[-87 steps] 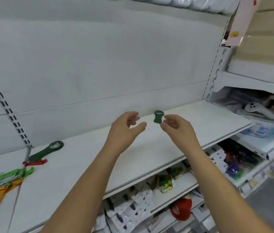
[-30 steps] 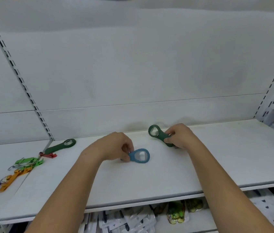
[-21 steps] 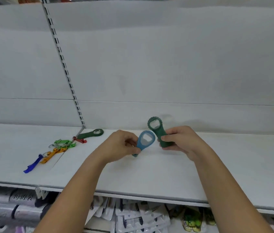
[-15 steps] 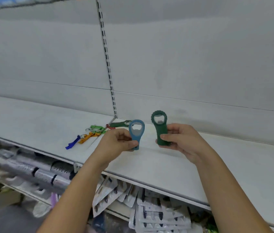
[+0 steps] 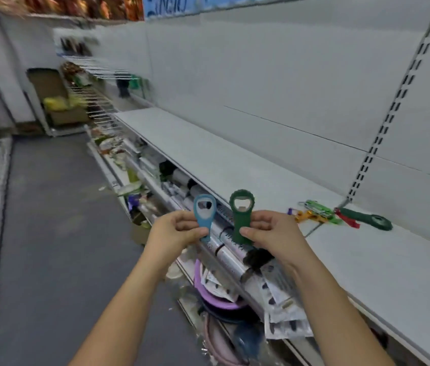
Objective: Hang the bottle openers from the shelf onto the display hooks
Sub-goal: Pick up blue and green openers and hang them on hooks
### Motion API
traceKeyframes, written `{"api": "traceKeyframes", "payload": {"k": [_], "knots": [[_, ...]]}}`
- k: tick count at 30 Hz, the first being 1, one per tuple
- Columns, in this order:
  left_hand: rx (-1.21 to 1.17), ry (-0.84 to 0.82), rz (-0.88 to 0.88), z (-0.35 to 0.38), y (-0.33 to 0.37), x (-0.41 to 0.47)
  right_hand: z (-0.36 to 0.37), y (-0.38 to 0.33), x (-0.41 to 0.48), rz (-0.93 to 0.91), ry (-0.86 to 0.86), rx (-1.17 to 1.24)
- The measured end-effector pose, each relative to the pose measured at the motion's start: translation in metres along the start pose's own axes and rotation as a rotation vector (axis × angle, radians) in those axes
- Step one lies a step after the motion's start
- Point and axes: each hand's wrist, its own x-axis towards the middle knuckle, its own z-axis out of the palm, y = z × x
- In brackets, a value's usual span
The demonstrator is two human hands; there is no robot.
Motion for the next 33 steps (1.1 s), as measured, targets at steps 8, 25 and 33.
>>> {"api": "traceKeyframes", "payload": {"k": [8, 25, 33], "knots": [[-0.067, 0.246, -0.041, -0.165, -0.032, 0.033, 0.177, 0.005, 0.078, 0.030, -0.244, -0.051], [-0.162, 0.595, -0.044, -0.362, -0.081, 0.177, 0.405, 0.022, 0.275, 0.017, -0.466, 0.007], [-0.149, 0.639, -0.061, -0.421, -0.071, 0.306, 0.476, 0.001, 0.415, 0.025, -0.518, 0.030]]}}
